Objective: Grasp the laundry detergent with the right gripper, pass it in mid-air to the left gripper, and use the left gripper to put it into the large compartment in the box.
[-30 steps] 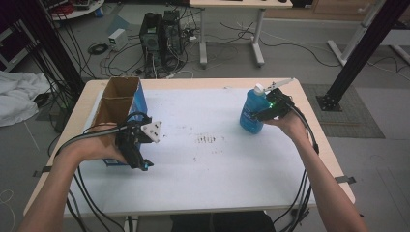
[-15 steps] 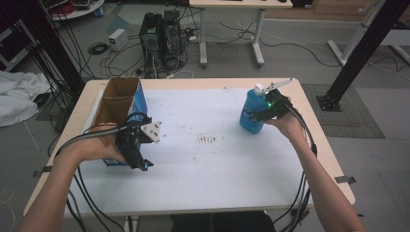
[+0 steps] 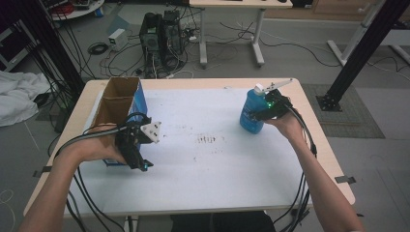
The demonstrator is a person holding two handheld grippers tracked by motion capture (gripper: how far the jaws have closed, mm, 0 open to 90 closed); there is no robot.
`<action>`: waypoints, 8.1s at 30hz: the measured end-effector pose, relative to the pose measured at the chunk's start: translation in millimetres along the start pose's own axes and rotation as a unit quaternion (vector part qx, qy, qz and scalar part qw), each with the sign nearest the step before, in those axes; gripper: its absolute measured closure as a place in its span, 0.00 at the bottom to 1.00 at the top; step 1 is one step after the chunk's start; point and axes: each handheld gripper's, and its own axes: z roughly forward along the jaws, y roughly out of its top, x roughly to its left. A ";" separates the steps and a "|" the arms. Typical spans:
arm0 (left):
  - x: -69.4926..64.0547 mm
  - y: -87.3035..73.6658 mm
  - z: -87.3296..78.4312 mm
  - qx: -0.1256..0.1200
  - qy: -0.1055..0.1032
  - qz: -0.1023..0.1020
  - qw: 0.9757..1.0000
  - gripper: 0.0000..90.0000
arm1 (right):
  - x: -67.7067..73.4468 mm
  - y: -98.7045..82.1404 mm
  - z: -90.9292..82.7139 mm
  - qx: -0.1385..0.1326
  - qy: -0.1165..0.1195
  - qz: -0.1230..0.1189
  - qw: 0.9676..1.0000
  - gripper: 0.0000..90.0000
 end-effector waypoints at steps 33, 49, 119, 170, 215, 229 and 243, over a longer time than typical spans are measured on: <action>-0.7 -1.4 3.1 -0.002 -0.001 -0.001 1.000 0.26 | 3.0 1.5 4.8 -0.011 0.001 -0.019 1.000 0.38; -1.0 -1.5 4.8 -0.001 -0.001 -0.001 1.000 0.26 | -1.7 0.1 5.0 -0.021 0.030 0.002 0.999 0.47; 52.4 150.9 -5.4 -0.058 -0.020 -0.010 0.998 0.26 | 127.6 30.2 -6.6 -0.009 0.306 -0.295 0.905 0.49; 52.5 160.6 19.9 -0.075 -0.023 -0.012 0.997 0.37 | 130.7 32.1 -2.8 -0.008 0.308 -0.295 0.904 0.49; 47.9 161.9 18.6 -0.072 -0.012 -0.010 0.997 0.42 | 132.2 30.7 -3.0 -0.015 0.311 -0.303 0.901 0.44; 46.2 157.4 17.2 -0.072 -0.011 -0.009 0.997 0.42 | 128.6 29.3 -4.0 -0.027 0.290 -0.292 0.911 0.30; 45.8 153.6 15.1 -0.065 -0.010 -0.015 0.998 0.42 | 127.0 26.7 -10.3 -0.014 0.283 -0.286 0.915 0.25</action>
